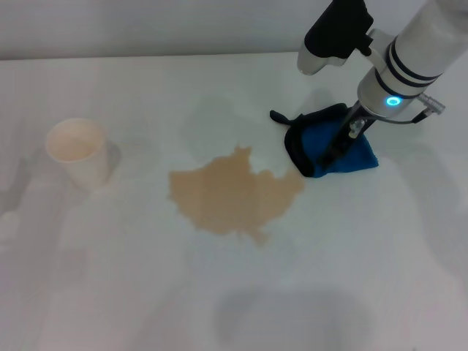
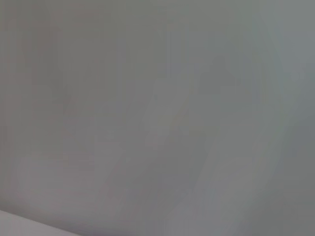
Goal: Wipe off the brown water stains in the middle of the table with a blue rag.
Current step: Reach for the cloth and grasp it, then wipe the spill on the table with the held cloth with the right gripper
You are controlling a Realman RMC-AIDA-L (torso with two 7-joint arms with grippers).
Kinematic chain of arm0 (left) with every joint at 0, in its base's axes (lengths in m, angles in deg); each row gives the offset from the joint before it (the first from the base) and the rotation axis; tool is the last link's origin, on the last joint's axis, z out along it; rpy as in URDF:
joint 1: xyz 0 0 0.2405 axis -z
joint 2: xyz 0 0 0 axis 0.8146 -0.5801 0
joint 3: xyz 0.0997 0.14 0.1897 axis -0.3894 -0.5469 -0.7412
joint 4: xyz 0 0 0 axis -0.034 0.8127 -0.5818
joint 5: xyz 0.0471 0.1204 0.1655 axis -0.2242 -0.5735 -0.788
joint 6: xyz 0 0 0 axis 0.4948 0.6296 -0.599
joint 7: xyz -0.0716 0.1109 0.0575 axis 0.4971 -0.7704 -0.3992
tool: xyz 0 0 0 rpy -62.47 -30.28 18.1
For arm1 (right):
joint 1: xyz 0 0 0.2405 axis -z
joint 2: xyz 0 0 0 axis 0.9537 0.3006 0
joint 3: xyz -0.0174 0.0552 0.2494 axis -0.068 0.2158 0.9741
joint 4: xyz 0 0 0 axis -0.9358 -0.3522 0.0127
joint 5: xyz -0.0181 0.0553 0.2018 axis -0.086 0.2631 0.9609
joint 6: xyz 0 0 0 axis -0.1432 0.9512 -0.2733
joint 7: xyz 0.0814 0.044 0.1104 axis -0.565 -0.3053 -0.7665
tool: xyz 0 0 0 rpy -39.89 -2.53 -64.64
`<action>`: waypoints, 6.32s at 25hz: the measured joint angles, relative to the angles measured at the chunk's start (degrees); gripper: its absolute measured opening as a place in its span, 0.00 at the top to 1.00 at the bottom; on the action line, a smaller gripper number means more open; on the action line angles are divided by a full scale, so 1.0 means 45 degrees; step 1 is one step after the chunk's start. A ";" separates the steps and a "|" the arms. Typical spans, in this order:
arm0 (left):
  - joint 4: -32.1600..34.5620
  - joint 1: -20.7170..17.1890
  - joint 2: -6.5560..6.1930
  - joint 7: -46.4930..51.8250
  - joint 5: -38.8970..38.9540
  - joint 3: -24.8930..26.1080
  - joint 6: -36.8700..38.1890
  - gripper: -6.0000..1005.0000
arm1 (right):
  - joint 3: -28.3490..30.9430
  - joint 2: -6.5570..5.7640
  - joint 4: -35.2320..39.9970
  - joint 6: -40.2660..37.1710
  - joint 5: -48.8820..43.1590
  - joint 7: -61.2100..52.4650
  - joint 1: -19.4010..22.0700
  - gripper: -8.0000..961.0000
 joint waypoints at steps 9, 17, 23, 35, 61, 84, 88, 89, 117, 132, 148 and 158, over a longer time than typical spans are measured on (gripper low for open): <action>0.0045 0.0074 -0.0026 -0.0001 0.0000 0.0000 0.0034 0.13 | 0.0013 0.0002 0.0034 -0.0394 0.0031 -0.0093 -0.0008 0.45; 0.0046 0.0098 -0.0026 -0.0001 0.0000 0.0000 0.0137 0.13 | 0.0004 0.0001 0.0116 -0.0742 0.0059 -0.0097 -0.0062 0.58; 0.0046 0.0079 -0.0026 -0.0001 0.0000 0.0000 0.0155 0.13 | 0.0000 0.0004 0.0125 -0.0776 0.0001 -0.0221 -0.0122 0.69; 0.0046 0.0093 -0.0026 -0.0001 0.0034 0.0039 0.0156 0.13 | 0.0005 0.0073 0.0143 -0.0749 -0.0003 -0.0318 -0.0133 0.91; 0.0046 0.0128 -0.0026 -0.0001 0.0044 0.0018 0.0152 0.13 | -0.0136 0.0195 0.1659 -0.1580 0.0379 -0.0210 0.0545 0.93; 0.0065 0.0190 -0.0034 -0.0002 0.0106 0.0080 0.0174 0.13 | -0.0638 0.0196 0.1478 -0.0695 0.0328 -0.0252 0.0610 0.71; 0.0071 0.0221 -0.0052 -0.0002 0.0119 0.0080 0.0193 0.13 | -0.0640 0.0194 0.1002 -0.0388 0.0340 -0.0246 0.0539 0.58; 0.0098 0.0226 -0.0057 -0.0001 0.0119 0.0079 0.0222 0.13 | -0.0639 0.0194 0.0988 -0.0354 0.0344 -0.0245 0.0548 0.57; 0.0357 0.0213 -0.0065 -0.0001 0.0118 0.0078 0.0488 0.13 | -0.0621 0.0186 0.0600 -0.0325 0.0340 -0.0262 0.0476 0.81; 0.0370 0.0235 -0.0065 -0.0001 0.0117 0.0079 0.0486 0.13 | -0.1673 0.0274 0.1544 -0.1359 0.1599 -0.0124 0.0647 0.89; 0.0378 0.0315 -0.0065 -0.0001 0.0117 0.0078 0.0486 0.13 | -0.6232 0.0327 0.2854 -0.1379 0.5760 -0.0078 0.1188 0.89; 0.0396 0.0345 -0.0065 -0.0002 0.0118 0.0079 0.0487 0.13 | -0.6429 0.0268 0.3896 -0.2605 0.5853 0.0100 0.1922 0.89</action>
